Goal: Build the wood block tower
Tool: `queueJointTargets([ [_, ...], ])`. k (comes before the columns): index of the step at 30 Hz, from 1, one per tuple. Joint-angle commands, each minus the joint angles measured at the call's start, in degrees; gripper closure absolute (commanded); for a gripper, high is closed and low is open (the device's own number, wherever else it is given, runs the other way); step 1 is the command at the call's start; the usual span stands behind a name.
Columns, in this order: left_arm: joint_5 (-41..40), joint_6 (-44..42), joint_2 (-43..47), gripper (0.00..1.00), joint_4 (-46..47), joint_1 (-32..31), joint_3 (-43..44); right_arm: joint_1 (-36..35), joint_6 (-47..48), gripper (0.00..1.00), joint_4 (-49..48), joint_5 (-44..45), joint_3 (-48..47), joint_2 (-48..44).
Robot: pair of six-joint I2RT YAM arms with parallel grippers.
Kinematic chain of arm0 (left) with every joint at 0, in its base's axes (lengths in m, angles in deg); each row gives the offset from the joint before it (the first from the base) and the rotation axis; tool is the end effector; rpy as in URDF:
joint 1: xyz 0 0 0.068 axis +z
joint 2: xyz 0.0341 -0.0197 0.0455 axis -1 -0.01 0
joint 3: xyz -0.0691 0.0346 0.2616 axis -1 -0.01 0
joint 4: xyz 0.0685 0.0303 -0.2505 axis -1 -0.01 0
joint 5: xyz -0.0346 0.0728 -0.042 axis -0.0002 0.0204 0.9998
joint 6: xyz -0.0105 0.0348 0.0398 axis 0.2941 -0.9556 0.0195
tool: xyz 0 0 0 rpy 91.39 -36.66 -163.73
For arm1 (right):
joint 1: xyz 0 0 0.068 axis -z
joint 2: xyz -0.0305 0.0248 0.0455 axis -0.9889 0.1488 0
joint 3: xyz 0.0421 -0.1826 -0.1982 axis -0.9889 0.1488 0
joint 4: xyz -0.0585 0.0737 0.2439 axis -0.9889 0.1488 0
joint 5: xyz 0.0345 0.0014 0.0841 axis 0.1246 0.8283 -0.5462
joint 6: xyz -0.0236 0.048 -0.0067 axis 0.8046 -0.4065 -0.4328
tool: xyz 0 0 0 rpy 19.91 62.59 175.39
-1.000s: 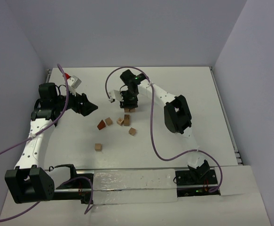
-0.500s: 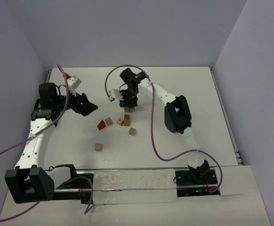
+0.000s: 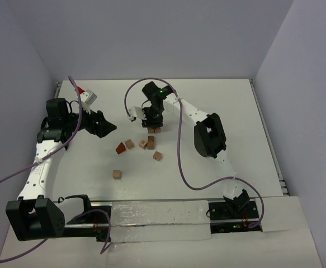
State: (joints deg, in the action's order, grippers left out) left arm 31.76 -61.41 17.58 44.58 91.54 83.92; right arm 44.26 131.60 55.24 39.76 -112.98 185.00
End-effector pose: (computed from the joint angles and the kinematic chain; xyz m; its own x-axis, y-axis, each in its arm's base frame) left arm 0.2417 -0.0176 0.3203 -0.4544 0.0730 -0.8878 0.6702 0.6845 -0.2868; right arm 0.3904 0.3108 0.2086 0.3441 -0.8452 -0.4090 -0.9373 -0.2838 -0.2022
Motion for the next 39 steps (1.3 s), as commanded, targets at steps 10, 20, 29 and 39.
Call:
queueJointTargets([
  [10, 1.9, -0.4, 0.0, 0.01, 1.4, 0.4, 1.6, -0.4, 1.5, 0.51, 2.4, -1.0, -3.2, 1.0],
  [20, 1.8, -0.4, -0.2, 0.01, 1.4, 0.4, 1.6, -0.4, 1.7, 0.45, 2.5, -0.8, -3.4, 1.3],
  [29, 1.9, -0.6, -0.3, 0.01, 1.2, 0.4, 1.5, -0.4, 2.8, 0.48, 2.8, -0.8, -3.4, 1.7],
  [39, 1.8, -0.7, -0.3, 0.01, 1.2, 0.4, 1.5, -0.4, 3.1, 0.51, 3.4, -0.8, -3.8, 2.3],
])
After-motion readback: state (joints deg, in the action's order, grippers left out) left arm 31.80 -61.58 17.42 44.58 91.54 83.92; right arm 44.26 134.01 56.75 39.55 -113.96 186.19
